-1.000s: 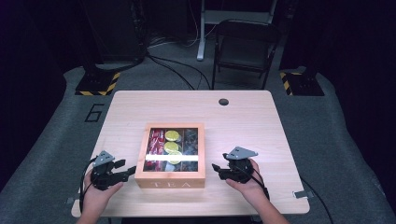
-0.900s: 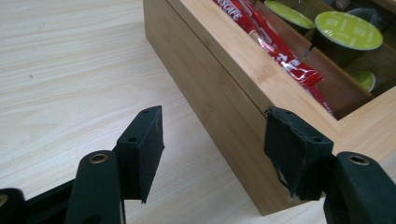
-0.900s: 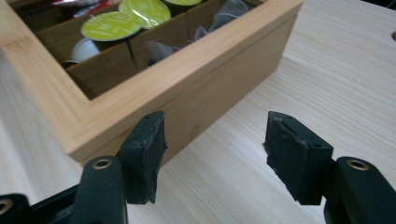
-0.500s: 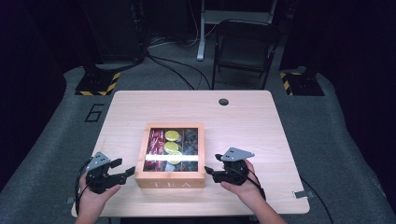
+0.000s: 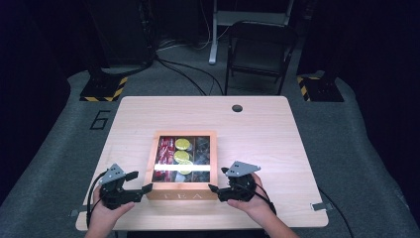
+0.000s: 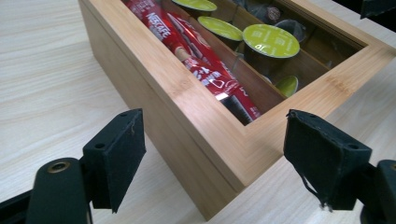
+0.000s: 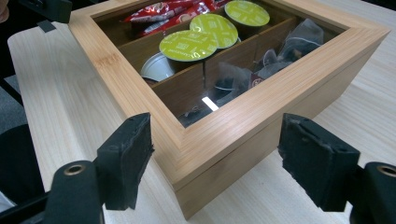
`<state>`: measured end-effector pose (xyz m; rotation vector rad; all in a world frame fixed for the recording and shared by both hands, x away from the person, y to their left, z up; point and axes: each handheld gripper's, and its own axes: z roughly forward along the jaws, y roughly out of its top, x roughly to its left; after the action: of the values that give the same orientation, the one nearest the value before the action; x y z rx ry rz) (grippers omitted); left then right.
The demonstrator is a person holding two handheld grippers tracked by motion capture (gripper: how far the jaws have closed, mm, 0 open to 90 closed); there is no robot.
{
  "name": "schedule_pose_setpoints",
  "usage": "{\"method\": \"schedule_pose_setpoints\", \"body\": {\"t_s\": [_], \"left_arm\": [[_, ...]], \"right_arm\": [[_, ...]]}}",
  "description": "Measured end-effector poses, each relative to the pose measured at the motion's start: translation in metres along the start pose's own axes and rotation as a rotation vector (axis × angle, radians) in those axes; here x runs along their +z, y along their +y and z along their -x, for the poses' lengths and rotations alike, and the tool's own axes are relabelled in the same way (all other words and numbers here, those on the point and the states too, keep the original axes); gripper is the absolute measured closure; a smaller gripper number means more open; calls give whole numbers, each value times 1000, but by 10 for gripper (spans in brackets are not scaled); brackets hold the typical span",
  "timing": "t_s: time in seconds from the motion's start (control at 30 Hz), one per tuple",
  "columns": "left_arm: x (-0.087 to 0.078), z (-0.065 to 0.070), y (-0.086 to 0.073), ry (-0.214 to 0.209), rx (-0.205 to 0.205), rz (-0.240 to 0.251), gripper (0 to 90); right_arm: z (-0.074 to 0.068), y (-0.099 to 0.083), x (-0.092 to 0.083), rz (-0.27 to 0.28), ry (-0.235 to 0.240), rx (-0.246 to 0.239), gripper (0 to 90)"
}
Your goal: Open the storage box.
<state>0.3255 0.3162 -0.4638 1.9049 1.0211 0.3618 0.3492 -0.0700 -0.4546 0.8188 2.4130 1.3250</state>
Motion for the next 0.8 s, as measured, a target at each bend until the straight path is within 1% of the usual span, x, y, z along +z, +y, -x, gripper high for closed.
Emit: {"method": "schedule_pose_setpoints", "body": {"t_s": [0.03,0.07,0.1,0.13,0.17,0.2,0.23,0.27,0.3,0.33,0.37,0.4,0.43,0.47,0.53,0.57,0.6,0.63,0.67,0.7,0.73,0.77,0.8], "left_arm": [[2,2,-1,2,-3,7,202],[2,2,-1,-3,3,-4,198],[3,3,-1,-2,8,-7,198],[4,4,-1,-4,9,-7,196],[4,5,-1,-7,17,-14,195],[6,6,-2,-2,17,-5,196],[5,7,-2,-8,24,-18,195],[6,7,-2,-7,32,-19,196],[7,9,-3,-8,28,-12,195],[7,9,-3,-15,39,-25,195],[8,10,-3,-18,36,-28,196],[9,10,-3,-17,51,-29,196],[9,11,-4,-20,49,-37,196],[10,12,-5,-19,47,-34,197],[11,13,-5,-25,51,-41,197],[11,13,-6,-24,55,-45,198],[12,12,-6,-21,72,-48,199],[12,13,-7,-15,67,-47,199],[12,13,-7,-19,67,-54,200],[12,14,-8,-17,72,-56,204],[12,13,-8,-13,86,-64,211],[12,13,-8,-13,86,-64,217],[12,13,-9,-5,98,-69,225]], "right_arm": [[-1,0,1,-3,-4,2,250],[-1,-1,2,-8,3,-8,248],[-2,-1,3,-5,1,-11,247],[-3,-1,4,-9,1,-17,244],[-4,-1,4,-15,3,-20,241],[-6,-2,5,-17,-2,-14,240],[-6,-2,6,-19,-1,-29,239],[-6,-2,7,-23,3,-32,238],[-7,-2,8,-30,1,-31,237],[-7,-3,9,-31,4,-36,237],[-8,-4,9,-34,0,-23,237],[-8,-4,10,-41,1,-25,237],[-8,-5,10,-39,3,-25,237],[-8,-5,11,-45,5,-24,238],[-8,-6,12,-50,11,-26,237],[-9,-7,13,-53,10,-23,237],[-10,-7,14,-52,4,-22,229],[-10,-8,14,-62,1,-34,229],[-11,-8,15,-62,-1,-34,230],[-10,-8,15,-71,0,-50,235],[-10,-9,15,-74,4,-42,239],[-10,-9,15,-74,4,-42,239],[-9,-9,16,-76,2,-46,241]]}}
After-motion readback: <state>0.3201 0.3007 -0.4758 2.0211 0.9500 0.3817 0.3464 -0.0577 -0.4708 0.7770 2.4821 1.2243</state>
